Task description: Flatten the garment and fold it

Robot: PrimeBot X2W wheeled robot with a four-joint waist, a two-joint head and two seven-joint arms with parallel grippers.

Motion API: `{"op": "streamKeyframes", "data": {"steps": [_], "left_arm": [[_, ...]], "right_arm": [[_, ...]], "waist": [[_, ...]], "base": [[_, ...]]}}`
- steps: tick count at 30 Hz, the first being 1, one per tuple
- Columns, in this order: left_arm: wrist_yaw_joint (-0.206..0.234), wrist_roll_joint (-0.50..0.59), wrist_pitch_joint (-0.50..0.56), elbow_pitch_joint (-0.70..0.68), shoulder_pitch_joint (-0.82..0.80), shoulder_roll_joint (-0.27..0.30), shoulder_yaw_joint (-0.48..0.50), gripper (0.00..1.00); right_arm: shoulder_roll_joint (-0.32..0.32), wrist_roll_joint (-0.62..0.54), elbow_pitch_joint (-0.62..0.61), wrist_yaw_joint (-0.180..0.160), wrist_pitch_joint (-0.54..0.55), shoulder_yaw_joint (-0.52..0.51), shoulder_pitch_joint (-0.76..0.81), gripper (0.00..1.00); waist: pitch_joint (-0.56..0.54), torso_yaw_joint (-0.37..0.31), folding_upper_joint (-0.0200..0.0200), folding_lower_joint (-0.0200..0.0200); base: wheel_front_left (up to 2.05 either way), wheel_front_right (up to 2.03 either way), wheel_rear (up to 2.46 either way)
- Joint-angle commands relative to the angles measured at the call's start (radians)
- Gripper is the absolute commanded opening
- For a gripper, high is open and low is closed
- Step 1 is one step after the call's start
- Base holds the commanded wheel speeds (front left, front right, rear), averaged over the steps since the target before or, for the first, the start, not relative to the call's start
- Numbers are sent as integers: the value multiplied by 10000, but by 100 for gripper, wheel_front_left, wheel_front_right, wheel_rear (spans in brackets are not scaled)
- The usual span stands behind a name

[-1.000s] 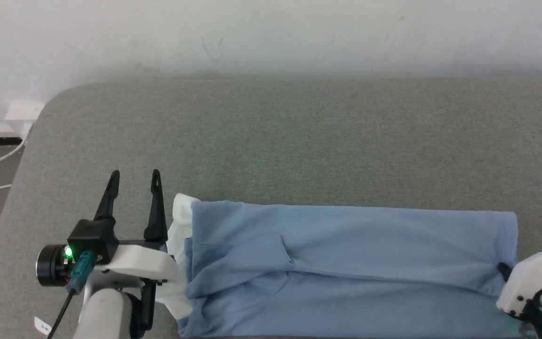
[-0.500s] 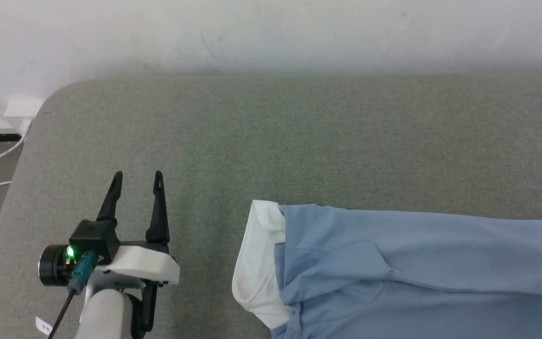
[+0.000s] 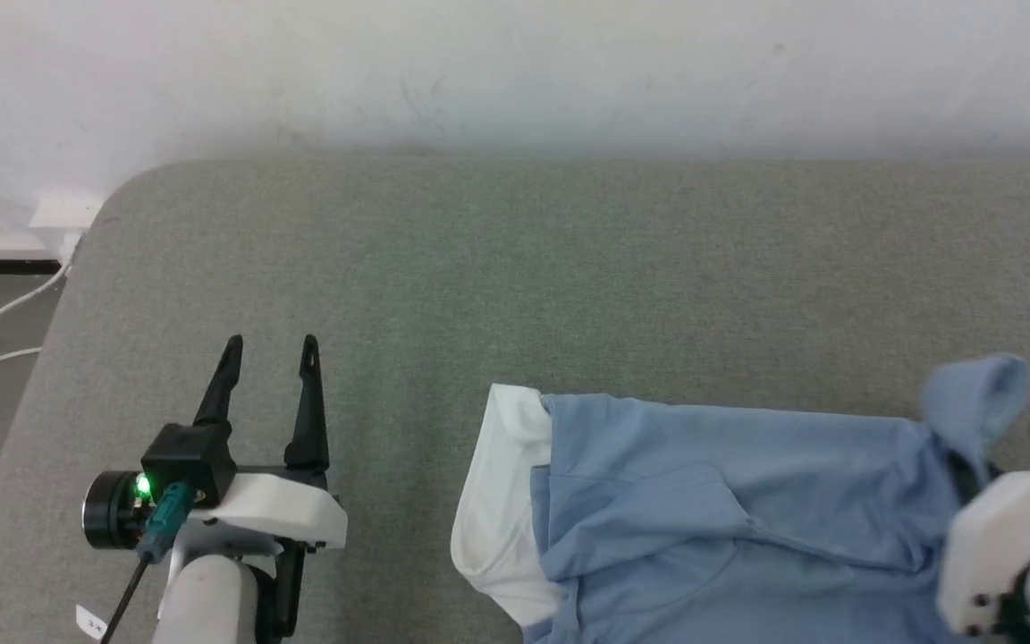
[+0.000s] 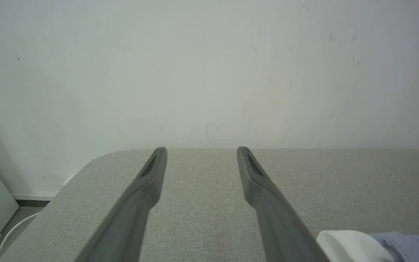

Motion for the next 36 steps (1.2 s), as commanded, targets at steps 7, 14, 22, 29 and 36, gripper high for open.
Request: {"op": "streamKeyframes", "data": {"steps": [7,14,22,29,36], "left_arm": [[-179,150,-47,23,-190,-105,-1,100],[-232,162,-47,-32,-433,-158,35,100],[-209,118,-47,-32,-670,-231,5,100],[-182,104,-47,20,-706,-266,-1,100],[-170,141,-47,29,-519,-280,81,100]], "right_arm": [[-188,-244,-890,-15,713,3267,-704,0],[-94,-265,1775,-15,-198,5653,-2695,0],[87,409,5318,-15,-1522,7405,-4369,0],[96,1881,6753,-15,-2194,8430,-5117,100],[97,2873,5488,-15,-3711,8216,-5221,100]], "waist": [[311,236,0,0],[748,515,0,0],[1106,785,0,0],[1144,800,0,0],[834,528,0,0]], "base": [[0,0,0],[0,0,0],[0,0,0],[0,0,0],[0,0,0]]}}
